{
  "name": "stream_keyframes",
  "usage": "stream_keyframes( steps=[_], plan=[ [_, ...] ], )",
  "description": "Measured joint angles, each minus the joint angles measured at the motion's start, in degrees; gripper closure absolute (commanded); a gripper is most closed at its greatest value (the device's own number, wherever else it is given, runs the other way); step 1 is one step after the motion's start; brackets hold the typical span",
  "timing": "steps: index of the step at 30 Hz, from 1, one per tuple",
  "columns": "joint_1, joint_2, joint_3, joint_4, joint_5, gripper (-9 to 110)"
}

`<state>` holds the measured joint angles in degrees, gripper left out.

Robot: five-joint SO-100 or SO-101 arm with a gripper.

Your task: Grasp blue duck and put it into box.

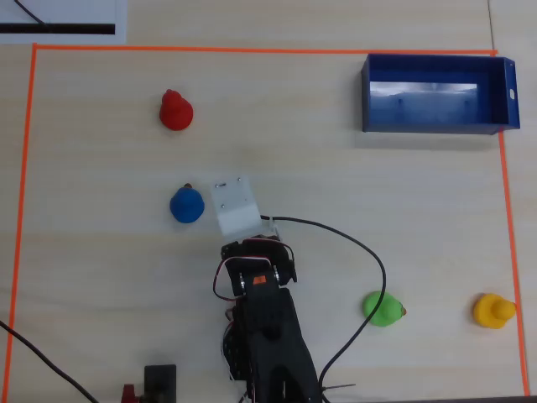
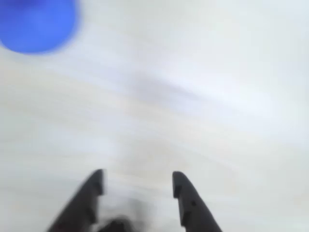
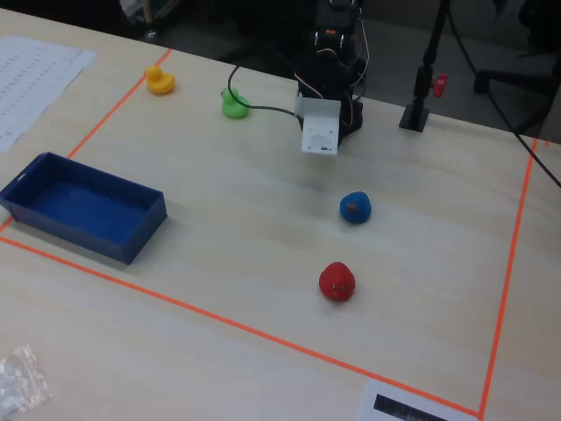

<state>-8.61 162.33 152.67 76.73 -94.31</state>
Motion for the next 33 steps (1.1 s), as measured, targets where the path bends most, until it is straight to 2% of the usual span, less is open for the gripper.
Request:
stream_keyframes(
  steps=[8, 12, 33],
  plan=[
    [-8.7, -28.5, -19.2, -11.8, 3.3, 74],
    [-10.2, -37.8, -22.1, -17.2, 4.0, 73],
    [-12.3, -57.3, -27.9, -28.7, 11.0, 72]
  ],
)
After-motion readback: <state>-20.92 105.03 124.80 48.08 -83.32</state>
